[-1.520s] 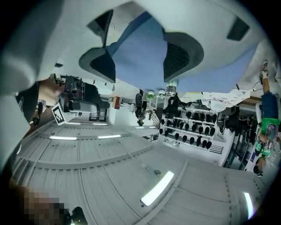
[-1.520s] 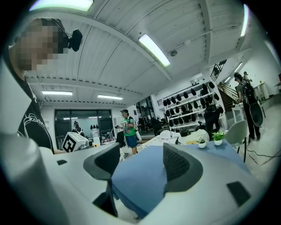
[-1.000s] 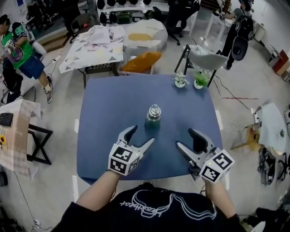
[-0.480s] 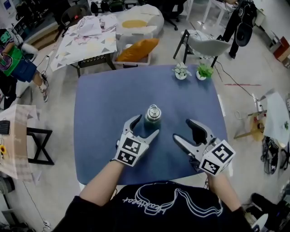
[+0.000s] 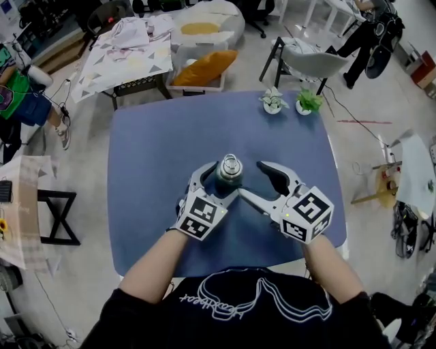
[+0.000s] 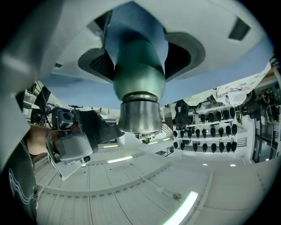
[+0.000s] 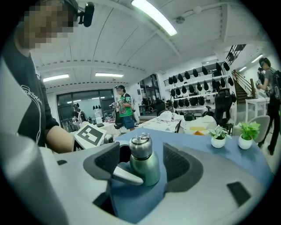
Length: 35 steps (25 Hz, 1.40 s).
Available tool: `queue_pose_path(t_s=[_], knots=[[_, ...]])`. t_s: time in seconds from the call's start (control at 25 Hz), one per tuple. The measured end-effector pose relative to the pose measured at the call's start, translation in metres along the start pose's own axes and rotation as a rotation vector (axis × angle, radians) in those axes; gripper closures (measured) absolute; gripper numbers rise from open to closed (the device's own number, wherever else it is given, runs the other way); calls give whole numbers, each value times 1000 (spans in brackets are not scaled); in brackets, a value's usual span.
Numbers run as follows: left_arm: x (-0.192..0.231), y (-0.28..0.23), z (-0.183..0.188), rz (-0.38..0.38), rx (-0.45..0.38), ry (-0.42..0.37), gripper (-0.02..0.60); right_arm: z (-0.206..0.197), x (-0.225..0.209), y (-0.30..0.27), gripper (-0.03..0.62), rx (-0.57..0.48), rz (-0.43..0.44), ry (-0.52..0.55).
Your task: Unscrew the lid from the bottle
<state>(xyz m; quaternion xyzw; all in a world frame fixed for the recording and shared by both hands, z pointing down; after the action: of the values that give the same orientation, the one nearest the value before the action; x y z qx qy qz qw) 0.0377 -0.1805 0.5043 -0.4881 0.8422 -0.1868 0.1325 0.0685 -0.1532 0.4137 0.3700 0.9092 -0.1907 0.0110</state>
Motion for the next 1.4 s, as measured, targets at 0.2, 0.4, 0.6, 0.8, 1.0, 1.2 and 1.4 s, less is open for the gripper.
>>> queue_pose_path(t_s=[0.2, 0.4, 0.6, 0.8, 1.0, 1.2, 1.4], knots=[[1, -1, 3, -27, 5, -7, 233, -1, 4, -26, 289, 44, 22, 81], [0, -1, -1, -37, -9, -10, 233, 0, 6, -39, 304, 49, 28, 89], [0, -3, -1, -33, -17, -6, 233, 1, 3, -45, 324, 54, 24, 92], [-2, -2, -3, -44, -19, -4, 233, -4, 3, -48, 347, 67, 21, 108], [1, -2, -2, -43, -25, 0, 233, -2, 2, -50, 349, 51, 35, 109], [1, -2, -3, -37, -19, 2, 233, -3, 2, -50, 349, 52, 90, 150], [1, -1, 0, -44, -16, 6, 233, -5, 4, -51, 349, 81, 196, 219]])
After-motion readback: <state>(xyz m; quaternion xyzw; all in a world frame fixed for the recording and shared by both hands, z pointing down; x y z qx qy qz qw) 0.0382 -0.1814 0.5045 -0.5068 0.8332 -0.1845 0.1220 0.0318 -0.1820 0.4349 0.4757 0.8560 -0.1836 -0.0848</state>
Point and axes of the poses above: the fingertips, and each gripper's own axes: y backward along the fingers, x to its left, z out of its top, the point moved 1 cm from there along y, backward along the fingers, and after that the axes turned 1 degree about x, right-handed, at the moved point
